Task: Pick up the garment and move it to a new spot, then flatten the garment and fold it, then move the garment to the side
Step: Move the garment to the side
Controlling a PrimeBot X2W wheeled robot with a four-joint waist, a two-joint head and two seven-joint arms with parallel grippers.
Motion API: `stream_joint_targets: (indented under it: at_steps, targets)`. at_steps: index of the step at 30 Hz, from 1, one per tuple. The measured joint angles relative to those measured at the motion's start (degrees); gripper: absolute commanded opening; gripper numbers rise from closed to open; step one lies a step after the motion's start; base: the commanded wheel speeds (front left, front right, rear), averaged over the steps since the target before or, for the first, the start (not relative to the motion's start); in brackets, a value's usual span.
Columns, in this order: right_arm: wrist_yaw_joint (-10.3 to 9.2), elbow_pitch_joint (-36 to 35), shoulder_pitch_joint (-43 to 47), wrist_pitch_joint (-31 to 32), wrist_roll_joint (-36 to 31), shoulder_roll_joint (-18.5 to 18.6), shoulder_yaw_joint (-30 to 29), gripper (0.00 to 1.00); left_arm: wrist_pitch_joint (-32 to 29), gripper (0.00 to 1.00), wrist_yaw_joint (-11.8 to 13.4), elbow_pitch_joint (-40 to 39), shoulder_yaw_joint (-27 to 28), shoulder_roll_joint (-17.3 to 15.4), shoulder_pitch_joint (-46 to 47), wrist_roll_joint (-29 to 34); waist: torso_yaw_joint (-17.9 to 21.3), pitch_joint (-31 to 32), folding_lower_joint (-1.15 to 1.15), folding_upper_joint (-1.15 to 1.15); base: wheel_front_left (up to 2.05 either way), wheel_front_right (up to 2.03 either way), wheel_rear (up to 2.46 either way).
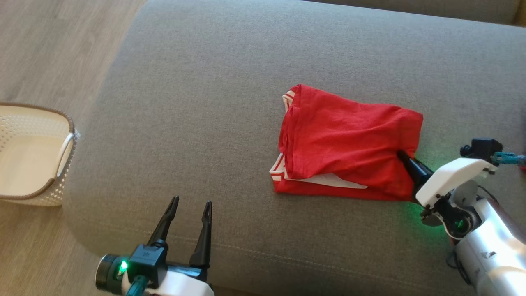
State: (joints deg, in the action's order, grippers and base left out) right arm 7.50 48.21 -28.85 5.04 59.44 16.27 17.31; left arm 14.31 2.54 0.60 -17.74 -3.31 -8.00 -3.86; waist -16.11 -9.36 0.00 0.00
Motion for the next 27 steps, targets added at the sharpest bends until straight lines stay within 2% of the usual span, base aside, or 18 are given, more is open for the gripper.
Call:
stream_joint_targets:
  at_steps: [7,14,19,21,27]
  targets:
    - [0.0,-2.01,0.14,-3.09,0.19,1.54,5.36,0.0,0.0,1.0,0.03,0.29,0.05,0.0,0.03,0.02,1.83,0.27,0.0,0.0,0.0,0.0,0.0]
    - [0.0,-4.76,-2.7,-5.64,-1.51,4.15,10.15,0.0,0.0,1.0,-0.03,0.3,0.32,0.0,0.02,0.65,5.91,0.8,0.0,0.0,0.0,0.0,0.0]
    - [0.0,-5.26,-9.0,-5.67,-2.15,5.99,10.82,0.0,0.0,1.0,-0.12,0.18,1.08,0.0,0.04,1.23,9.8,0.99,0.0,0.0,0.0,0.0,0.0]
    - [0.0,-4.82,-11.98,-5.71,-2.63,7.27,10.72,0.0,0.0,1.0,-0.57,-0.07,1.42,0.0,0.07,1.27,12.22,0.85,0.0,0.0,0.0,0.0,0.0]
    - [0.0,-2.38,-17.01,-4.99,-5.04,10.22,9.93,0.0,0.0,1.0,-1.09,-0.27,1.45,0.0,1.12,1.81,16.21,-0.7,0.0,0.0,0.0,0.0,0.0]
